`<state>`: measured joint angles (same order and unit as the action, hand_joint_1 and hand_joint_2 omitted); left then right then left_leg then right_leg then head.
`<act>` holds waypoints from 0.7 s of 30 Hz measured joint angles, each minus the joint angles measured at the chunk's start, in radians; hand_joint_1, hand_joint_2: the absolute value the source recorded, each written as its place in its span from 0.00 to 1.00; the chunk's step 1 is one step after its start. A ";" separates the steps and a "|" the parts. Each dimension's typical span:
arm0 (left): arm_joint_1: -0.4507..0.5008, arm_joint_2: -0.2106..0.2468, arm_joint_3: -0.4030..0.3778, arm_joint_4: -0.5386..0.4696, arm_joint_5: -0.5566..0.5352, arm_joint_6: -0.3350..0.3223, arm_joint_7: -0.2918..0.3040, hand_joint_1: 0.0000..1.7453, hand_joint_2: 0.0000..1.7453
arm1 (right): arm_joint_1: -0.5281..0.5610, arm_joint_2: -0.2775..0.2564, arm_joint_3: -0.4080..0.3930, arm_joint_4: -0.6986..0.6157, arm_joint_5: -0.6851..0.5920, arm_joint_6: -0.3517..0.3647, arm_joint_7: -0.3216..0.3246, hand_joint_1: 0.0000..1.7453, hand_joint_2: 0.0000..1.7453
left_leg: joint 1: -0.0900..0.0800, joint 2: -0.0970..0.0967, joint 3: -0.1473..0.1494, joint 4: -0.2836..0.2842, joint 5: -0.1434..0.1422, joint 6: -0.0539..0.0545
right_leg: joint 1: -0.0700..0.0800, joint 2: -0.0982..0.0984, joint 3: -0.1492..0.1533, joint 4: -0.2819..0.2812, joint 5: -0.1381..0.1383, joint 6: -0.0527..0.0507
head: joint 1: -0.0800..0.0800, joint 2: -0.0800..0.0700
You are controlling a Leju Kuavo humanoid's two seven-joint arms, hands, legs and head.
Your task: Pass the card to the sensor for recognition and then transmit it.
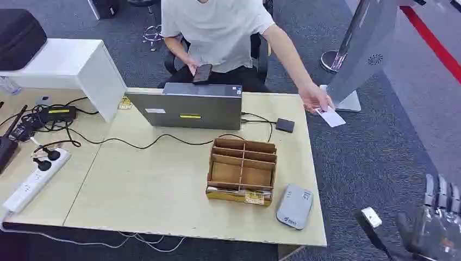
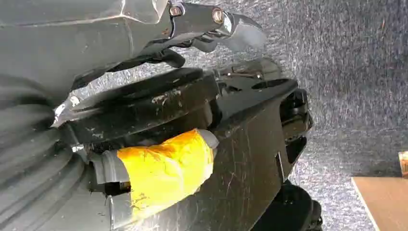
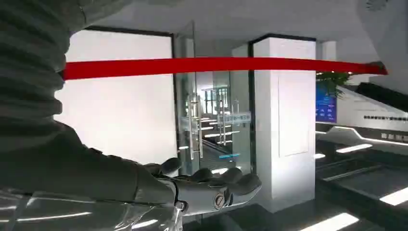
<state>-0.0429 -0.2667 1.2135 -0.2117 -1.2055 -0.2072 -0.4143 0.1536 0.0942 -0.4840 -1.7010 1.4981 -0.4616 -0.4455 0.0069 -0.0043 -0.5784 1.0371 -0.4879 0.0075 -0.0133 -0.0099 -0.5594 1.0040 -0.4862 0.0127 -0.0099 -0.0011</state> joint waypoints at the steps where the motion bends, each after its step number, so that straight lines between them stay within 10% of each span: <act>1: 0.000 0.000 0.000 0.000 -0.002 -0.001 0.000 0.00 1.00 | -0.016 -0.003 0.023 0.002 0.000 0.004 0.018 0.00 1.00 | 0.000 0.000 0.000 0.000 0.000 0.000 | 0.000 0.000 0.000 0.000 0.000 0.000 | 0.000 0.000; 21: -0.001 0.015 0.000 0.000 -0.065 -0.074 0.001 0.00 1.00 | -0.456 -0.047 0.390 0.374 -0.029 0.011 0.313 0.00 1.00 | 0.000 0.000 0.001 0.000 0.002 0.000 | 0.000 0.000 -0.001 0.001 0.001 0.000 | 0.000 0.000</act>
<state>-0.0436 -0.2522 1.2135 -0.2113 -1.2703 -0.2815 -0.4135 -0.3025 0.0469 -0.0936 -1.3273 1.4695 -0.4501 -0.1324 0.0070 -0.0046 -0.5779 1.0372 -0.4860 0.0075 -0.0132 -0.0095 -0.5600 1.0052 -0.4851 0.0123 -0.0099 -0.0011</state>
